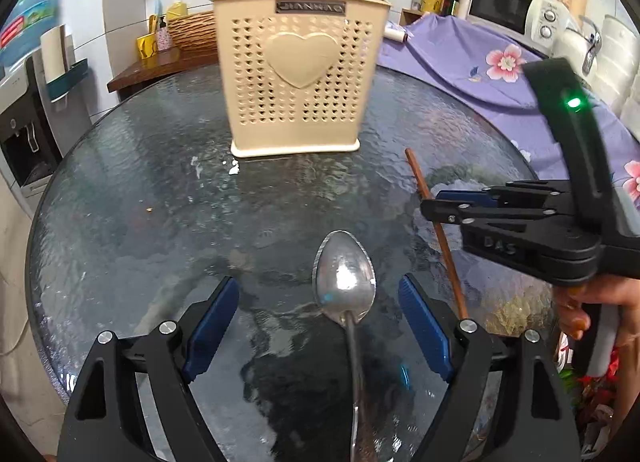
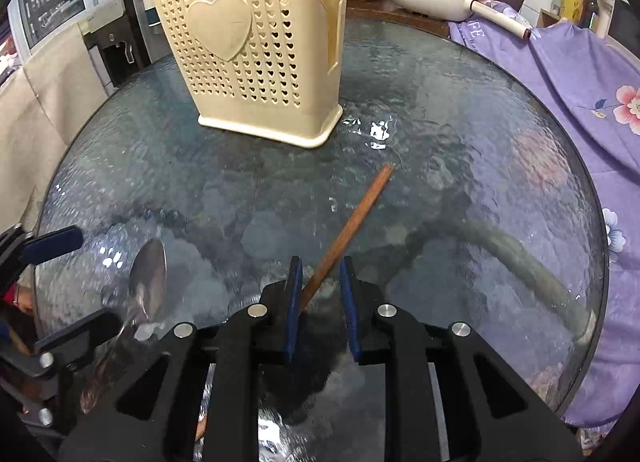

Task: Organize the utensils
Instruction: 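Grasp the steel spoon with the left tool while the right tool grasps the wooden chopstick, then lift the spoon and chopstick and carry both over the holder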

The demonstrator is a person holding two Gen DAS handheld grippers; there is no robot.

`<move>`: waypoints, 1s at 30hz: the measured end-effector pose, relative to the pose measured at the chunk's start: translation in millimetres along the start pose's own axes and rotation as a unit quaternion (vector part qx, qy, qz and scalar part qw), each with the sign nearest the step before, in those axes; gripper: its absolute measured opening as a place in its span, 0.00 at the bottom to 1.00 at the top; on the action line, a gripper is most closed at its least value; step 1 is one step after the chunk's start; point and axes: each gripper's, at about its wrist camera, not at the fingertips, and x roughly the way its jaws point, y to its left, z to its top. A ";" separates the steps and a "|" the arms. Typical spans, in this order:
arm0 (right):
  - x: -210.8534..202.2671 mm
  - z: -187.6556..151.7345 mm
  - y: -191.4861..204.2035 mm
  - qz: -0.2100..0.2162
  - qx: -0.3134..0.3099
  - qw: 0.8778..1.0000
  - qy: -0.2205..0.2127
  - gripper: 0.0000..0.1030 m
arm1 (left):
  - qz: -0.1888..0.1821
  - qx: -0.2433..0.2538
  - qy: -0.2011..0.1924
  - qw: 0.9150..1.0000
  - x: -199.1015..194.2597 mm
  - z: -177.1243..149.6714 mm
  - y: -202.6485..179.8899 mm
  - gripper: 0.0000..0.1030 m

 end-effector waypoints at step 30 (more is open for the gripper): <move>17.8 26.6 -16.9 -0.035 0.124 0.992 -0.010 0.31 | 0.020 -0.015 -0.041 0.999 -2.3 35.5 6.7 0.36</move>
